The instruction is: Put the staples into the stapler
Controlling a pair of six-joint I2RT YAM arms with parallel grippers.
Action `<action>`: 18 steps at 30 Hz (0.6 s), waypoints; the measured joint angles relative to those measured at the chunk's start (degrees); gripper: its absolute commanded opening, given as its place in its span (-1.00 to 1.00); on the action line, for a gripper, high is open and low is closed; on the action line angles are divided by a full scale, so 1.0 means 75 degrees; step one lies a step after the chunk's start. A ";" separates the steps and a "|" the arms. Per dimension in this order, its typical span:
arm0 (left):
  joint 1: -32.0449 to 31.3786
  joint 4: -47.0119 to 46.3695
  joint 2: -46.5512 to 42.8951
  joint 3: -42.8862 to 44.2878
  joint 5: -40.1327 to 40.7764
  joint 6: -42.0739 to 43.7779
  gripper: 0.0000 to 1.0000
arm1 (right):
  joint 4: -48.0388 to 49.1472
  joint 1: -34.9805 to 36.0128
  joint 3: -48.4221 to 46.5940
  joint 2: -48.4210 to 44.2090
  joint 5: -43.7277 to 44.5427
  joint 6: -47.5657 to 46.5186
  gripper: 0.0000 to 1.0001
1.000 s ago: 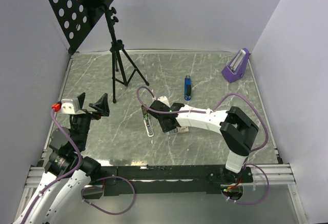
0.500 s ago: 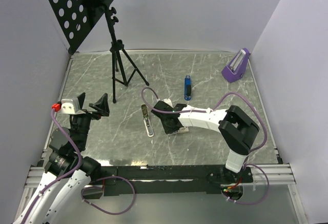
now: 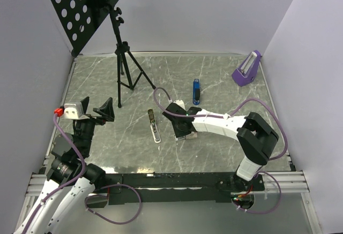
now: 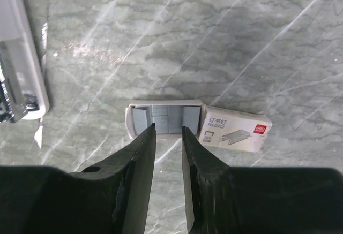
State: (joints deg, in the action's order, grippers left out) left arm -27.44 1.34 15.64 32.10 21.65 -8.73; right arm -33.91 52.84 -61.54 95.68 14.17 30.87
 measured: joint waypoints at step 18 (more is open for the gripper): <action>0.0000 0.0000 -0.0003 0.0000 0.0000 0.0000 0.99 | 0.0117 -0.0274 0.0364 0.0041 0.0032 -0.0012 -0.33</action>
State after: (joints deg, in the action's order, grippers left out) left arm -27.44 1.34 15.62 32.10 21.65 -8.73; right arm -33.04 50.78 -58.81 95.98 14.41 30.79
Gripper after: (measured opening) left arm 0.995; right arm 0.339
